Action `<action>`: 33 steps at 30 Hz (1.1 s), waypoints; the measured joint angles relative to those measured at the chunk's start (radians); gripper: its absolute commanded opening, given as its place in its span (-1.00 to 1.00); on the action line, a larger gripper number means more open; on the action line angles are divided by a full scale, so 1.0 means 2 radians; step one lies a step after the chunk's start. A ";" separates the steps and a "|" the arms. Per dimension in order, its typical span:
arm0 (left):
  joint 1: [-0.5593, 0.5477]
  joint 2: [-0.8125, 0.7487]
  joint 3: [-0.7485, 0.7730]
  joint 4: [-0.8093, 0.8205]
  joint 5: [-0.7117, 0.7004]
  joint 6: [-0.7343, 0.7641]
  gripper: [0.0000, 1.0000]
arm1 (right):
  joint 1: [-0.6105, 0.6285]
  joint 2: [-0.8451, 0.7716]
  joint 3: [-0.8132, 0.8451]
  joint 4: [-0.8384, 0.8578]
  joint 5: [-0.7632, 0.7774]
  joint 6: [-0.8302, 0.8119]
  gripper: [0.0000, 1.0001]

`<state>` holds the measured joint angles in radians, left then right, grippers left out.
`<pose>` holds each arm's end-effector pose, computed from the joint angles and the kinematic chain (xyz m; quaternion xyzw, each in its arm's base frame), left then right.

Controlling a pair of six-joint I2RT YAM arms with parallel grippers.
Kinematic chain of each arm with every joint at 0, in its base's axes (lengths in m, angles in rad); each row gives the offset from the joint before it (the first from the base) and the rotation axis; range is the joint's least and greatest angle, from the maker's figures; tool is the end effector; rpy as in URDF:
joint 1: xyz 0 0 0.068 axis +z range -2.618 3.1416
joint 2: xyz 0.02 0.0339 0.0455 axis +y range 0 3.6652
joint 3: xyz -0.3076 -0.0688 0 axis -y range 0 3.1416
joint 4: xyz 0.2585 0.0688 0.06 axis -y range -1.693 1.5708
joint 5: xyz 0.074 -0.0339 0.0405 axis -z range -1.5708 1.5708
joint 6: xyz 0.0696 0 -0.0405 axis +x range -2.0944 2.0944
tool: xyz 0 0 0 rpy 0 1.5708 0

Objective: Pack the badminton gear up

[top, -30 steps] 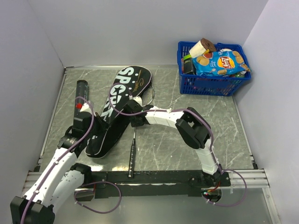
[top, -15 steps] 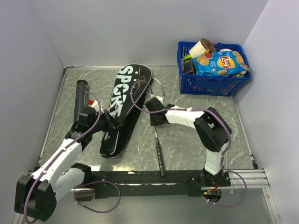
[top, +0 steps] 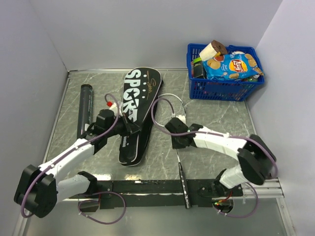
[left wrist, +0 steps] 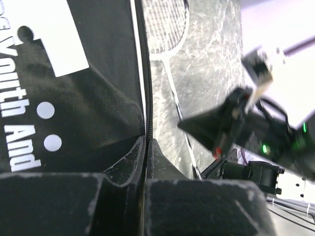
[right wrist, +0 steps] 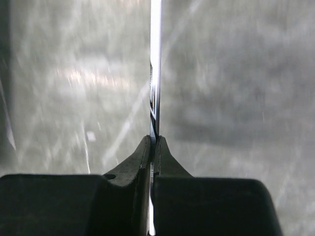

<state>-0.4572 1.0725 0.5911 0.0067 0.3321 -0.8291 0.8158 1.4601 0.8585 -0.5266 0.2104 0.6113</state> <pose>0.2181 -0.1326 0.2533 -0.0710 0.8432 -0.4211 0.3266 0.2120 0.2041 0.1940 -0.0761 0.9675 0.0654 0.2321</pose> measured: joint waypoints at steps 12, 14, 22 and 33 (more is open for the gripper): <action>-0.083 0.040 0.010 0.033 -0.047 -0.017 -0.98 | 0.103 -0.198 -0.049 -0.149 0.054 0.098 -1.00; -0.089 0.042 0.011 0.035 -0.052 -0.017 -0.98 | 0.116 -0.218 -0.055 -0.170 0.059 0.115 -1.00; -0.101 0.051 0.026 0.035 -0.065 -0.017 -0.98 | 0.160 -0.258 -0.067 -0.236 0.081 0.169 -1.00; -0.114 0.050 0.028 0.035 -0.076 -0.017 -0.98 | 0.198 -0.201 -0.019 -0.227 0.079 0.170 -1.00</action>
<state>-0.6853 1.1732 0.6464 0.0765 0.1799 -0.8631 1.2125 1.0580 0.8196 -0.9802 0.3687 0.9520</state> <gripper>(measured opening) 0.030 0.025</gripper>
